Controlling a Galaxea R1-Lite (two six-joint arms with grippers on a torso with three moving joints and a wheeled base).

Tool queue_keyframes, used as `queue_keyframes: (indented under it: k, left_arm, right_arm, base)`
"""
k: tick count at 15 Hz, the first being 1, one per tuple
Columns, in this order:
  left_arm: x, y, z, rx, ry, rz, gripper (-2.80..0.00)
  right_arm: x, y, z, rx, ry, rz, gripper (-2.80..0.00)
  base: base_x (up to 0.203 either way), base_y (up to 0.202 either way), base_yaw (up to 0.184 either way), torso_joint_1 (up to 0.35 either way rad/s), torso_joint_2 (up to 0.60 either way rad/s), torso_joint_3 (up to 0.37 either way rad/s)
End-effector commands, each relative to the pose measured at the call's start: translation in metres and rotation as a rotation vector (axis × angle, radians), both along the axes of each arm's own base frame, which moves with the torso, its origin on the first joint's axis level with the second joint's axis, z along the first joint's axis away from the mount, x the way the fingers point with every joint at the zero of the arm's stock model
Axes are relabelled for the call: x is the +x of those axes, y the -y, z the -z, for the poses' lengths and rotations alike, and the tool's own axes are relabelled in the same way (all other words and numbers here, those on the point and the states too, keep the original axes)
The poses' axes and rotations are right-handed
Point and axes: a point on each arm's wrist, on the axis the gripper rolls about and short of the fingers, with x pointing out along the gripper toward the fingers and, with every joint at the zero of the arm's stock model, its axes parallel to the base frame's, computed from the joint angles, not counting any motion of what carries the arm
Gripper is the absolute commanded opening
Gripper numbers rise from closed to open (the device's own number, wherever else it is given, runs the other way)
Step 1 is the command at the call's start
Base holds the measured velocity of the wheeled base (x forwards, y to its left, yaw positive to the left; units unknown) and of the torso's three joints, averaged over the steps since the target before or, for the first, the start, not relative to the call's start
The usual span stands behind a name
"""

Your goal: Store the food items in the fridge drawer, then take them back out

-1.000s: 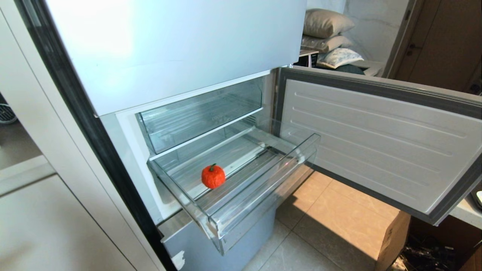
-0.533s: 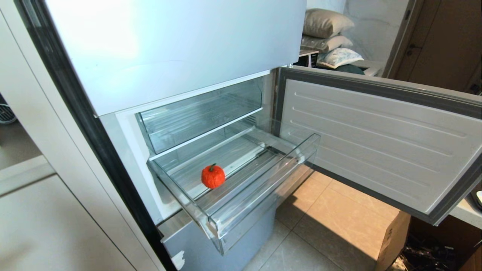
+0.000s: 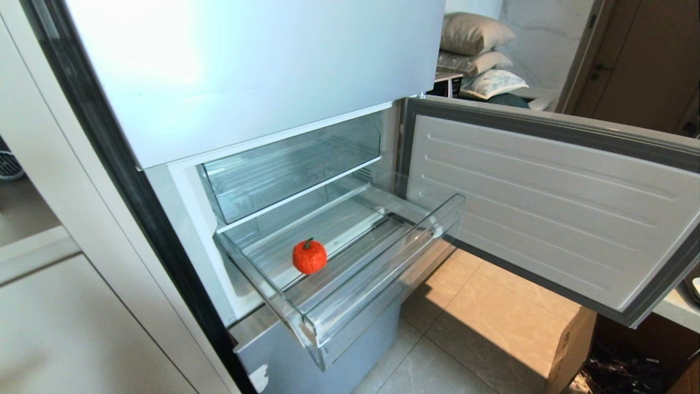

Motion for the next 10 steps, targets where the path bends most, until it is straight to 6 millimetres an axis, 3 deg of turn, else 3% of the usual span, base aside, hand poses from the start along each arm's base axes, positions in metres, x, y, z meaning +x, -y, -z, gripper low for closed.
queue_keyframes:
  k: [1, 10]
  left_arm:
    - [0.0, 0.0, 0.0, 0.0, 0.0, -0.001, -2.8]
    - [0.0, 0.0, 0.0, 0.0, 0.0, -0.001, -2.8]
  right_arm:
    - [0.003, 0.005, 0.006, 0.0, 0.002, -0.001, 0.0]
    - [0.011, 0.008, 0.022, 0.03, 0.011, -0.07, 0.0]
  base:
    - [0.0, 0.0, 0.0, 0.0, 0.0, 0.0]
    - [0.0, 0.0, 0.0, 0.0, 0.0, 0.0]
